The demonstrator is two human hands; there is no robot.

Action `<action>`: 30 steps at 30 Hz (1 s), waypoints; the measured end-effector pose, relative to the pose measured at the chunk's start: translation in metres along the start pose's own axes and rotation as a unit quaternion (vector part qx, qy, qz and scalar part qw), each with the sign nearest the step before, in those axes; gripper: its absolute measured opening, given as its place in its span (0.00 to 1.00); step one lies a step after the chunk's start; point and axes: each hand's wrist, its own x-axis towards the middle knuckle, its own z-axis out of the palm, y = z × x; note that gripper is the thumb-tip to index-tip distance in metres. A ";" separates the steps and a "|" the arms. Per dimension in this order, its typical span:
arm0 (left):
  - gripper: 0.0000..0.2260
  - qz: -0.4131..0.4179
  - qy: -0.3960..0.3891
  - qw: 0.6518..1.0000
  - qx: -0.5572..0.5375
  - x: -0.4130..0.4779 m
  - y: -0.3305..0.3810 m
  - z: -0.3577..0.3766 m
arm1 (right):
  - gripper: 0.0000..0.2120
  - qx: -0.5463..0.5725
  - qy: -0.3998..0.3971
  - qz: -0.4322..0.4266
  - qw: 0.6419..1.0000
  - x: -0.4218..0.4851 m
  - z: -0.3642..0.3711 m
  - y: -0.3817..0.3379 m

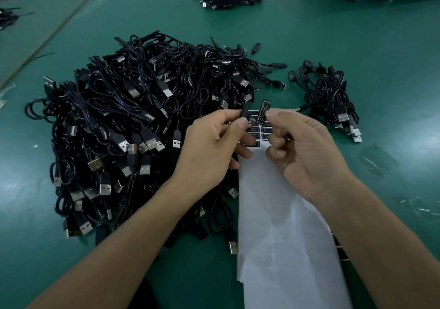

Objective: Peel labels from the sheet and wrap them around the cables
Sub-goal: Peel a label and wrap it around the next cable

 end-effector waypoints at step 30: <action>0.04 -0.038 0.000 0.998 0.054 0.001 0.010 -0.010 | 0.16 -0.064 0.051 -0.047 0.996 -0.001 0.004 0.007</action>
